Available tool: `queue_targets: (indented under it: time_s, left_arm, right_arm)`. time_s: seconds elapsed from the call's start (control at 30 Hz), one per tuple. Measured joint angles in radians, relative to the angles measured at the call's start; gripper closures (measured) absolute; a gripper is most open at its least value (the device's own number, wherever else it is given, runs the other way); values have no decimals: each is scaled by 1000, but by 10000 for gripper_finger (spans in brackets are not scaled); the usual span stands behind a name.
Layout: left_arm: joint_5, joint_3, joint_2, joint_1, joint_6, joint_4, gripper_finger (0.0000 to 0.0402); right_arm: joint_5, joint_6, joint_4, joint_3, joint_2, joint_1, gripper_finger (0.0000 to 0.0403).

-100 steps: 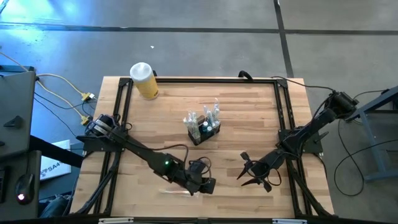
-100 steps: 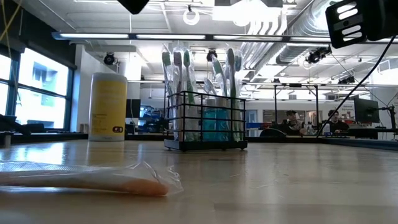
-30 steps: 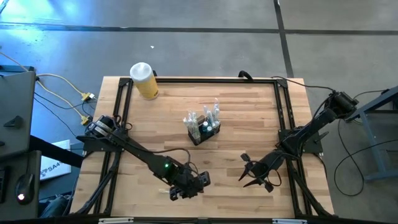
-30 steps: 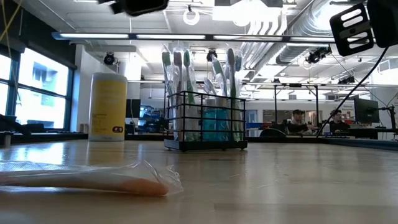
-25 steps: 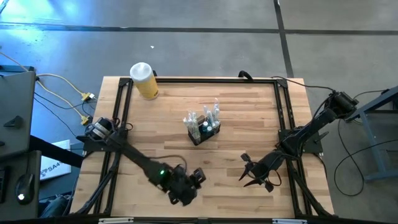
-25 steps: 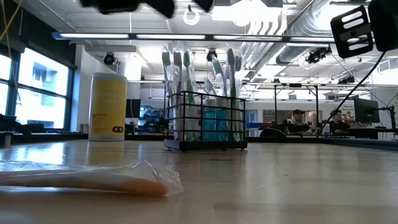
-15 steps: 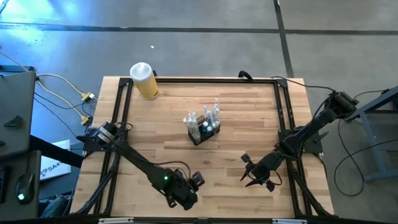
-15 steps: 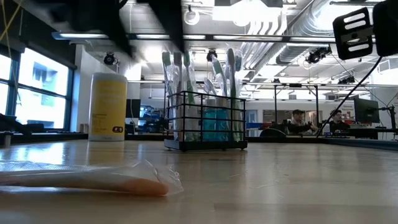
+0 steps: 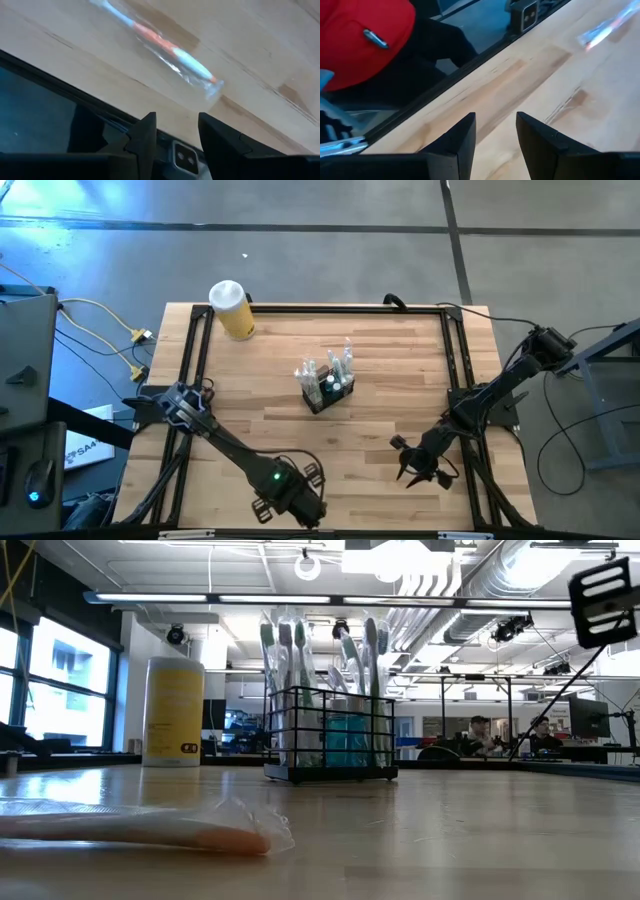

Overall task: Pick & Place toothbrushing station
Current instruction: Put the orange toothbrush into the wire organizer

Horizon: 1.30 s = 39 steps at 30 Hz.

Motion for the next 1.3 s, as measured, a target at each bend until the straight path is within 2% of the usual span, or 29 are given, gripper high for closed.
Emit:
queue_targets:
  time_s: [0.17,0.3,0.83,1.03,1.13,1.3]
  left_arm:
    - [17,29,40,-8,8,-21,261]
    - [15,29,61,-19,71,-16,261]
    - [-25,32,123,-8,96,163,261]
    - [-39,29,128,5,128,173,261]
    - [-28,29,128,3,102,204,261]
    - [6,29,128,0,27,153,261]
  right_arm:
    - [-25,23,-30,0,0,0,270]
    - [-35,38,-43,0,0,0,270]
    - [-45,39,-38,0,0,0,270]
    - [-46,45,-37,0,0,0,270]
    - [-46,45,-37,0,0,0,270]
    - [-46,45,-37,0,0,0,270]
